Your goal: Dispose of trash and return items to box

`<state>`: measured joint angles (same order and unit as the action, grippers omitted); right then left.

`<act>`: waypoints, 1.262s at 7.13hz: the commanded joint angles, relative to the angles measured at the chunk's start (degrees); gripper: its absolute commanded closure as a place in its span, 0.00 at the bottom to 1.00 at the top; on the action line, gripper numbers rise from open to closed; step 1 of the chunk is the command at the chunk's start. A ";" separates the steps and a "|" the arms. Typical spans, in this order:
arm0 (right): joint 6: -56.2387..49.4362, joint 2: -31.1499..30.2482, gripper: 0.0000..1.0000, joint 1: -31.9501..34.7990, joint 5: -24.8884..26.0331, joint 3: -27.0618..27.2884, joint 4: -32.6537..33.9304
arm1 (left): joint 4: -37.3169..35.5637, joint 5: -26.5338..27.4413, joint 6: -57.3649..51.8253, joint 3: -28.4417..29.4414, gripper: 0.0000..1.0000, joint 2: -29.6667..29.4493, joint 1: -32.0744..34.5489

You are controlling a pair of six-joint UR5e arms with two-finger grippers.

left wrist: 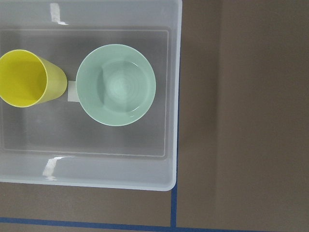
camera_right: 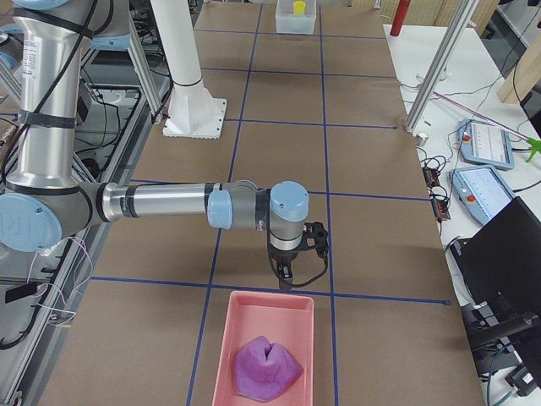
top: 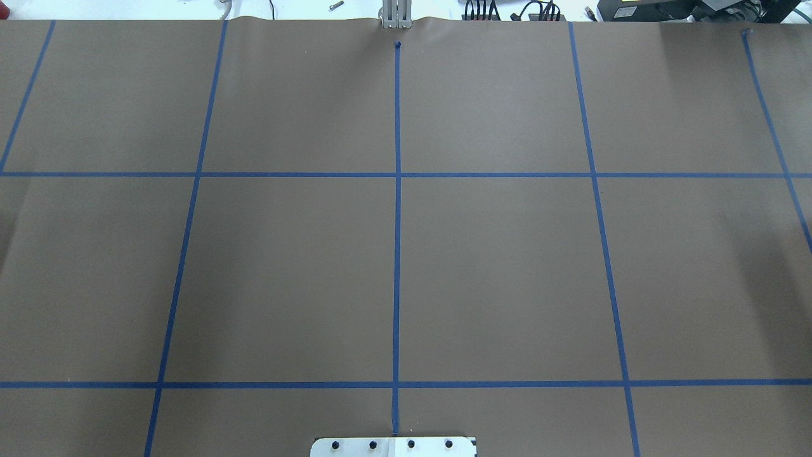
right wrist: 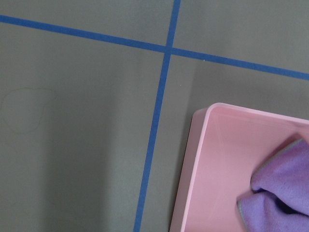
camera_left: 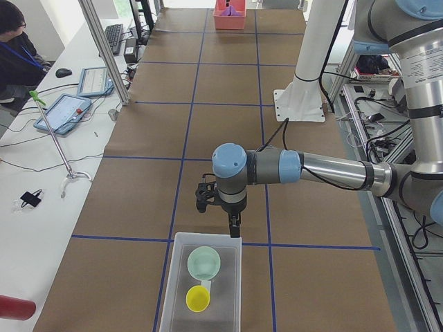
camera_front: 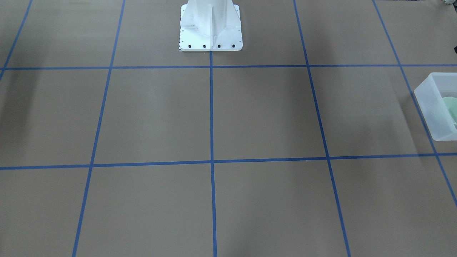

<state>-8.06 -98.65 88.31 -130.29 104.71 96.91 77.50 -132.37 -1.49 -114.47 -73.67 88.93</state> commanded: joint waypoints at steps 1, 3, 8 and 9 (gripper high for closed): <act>-0.12 0.13 0.00 0.46 1.96 4.87 5.13 | 0.10 0.00 0.00 -0.23 0.02 0.02 0.10; -0.11 -0.05 0.00 0.46 6.26 5.41 5.05 | 0.10 0.00 0.00 -0.23 0.02 0.02 0.11; -0.20 -0.05 0.00 0.37 5.49 6.02 4.61 | 0.02 0.00 0.00 -0.05 0.02 0.10 0.19; -0.20 -0.05 0.00 0.37 5.40 6.11 4.43 | 0.10 0.00 0.00 -0.14 0.02 0.10 0.19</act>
<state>-8.23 -98.70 88.72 -124.71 110.67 101.54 77.57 -132.36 -1.49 -114.58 -73.58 89.08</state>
